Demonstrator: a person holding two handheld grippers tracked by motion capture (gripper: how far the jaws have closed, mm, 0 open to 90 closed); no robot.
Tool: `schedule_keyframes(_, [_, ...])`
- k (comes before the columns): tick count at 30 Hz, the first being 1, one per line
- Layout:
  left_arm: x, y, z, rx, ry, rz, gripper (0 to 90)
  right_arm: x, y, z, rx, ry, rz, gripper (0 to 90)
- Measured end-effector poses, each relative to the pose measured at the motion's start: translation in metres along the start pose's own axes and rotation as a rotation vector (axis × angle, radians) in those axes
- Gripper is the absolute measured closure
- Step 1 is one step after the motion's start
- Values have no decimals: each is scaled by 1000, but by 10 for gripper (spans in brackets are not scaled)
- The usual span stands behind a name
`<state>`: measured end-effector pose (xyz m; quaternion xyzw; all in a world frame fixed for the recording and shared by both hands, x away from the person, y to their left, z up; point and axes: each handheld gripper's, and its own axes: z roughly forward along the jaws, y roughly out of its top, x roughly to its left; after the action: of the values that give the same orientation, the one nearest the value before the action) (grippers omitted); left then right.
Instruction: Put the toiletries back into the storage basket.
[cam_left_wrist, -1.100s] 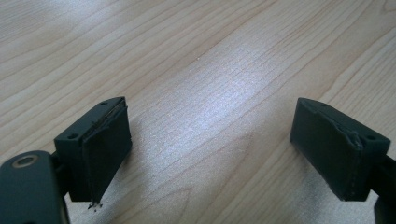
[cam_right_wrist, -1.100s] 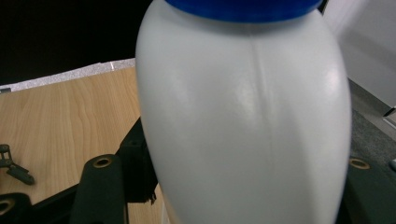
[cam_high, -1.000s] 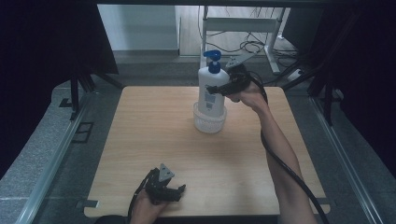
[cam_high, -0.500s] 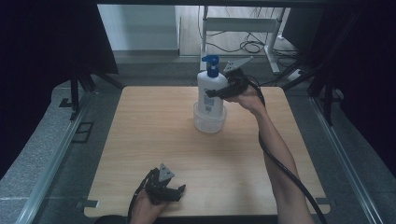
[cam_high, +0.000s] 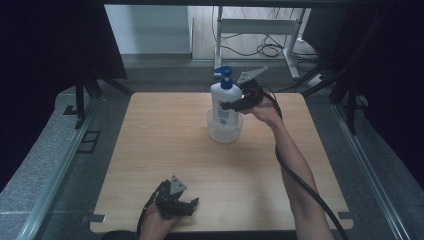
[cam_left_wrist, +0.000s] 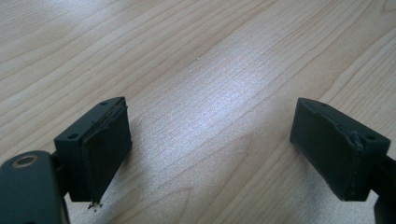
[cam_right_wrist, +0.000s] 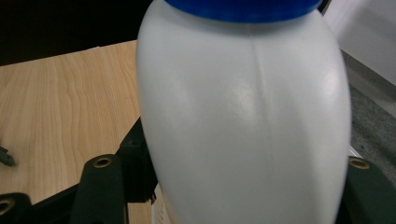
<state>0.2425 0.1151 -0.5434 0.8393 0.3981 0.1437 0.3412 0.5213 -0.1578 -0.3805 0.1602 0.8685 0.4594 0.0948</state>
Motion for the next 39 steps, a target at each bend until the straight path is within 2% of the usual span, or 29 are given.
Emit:
schedule_keyframes(12, [0,0,0,2,0,1,119,2,-17,14,32,-1,9,379])
schedule_keyframes(22, [0,0,0,2,0,1,119,4,-27,25,38,3,17,379])
schedule_keyframes(39, [0,0,0,2,0,1,119,0,-37,24,4,25,34,373])
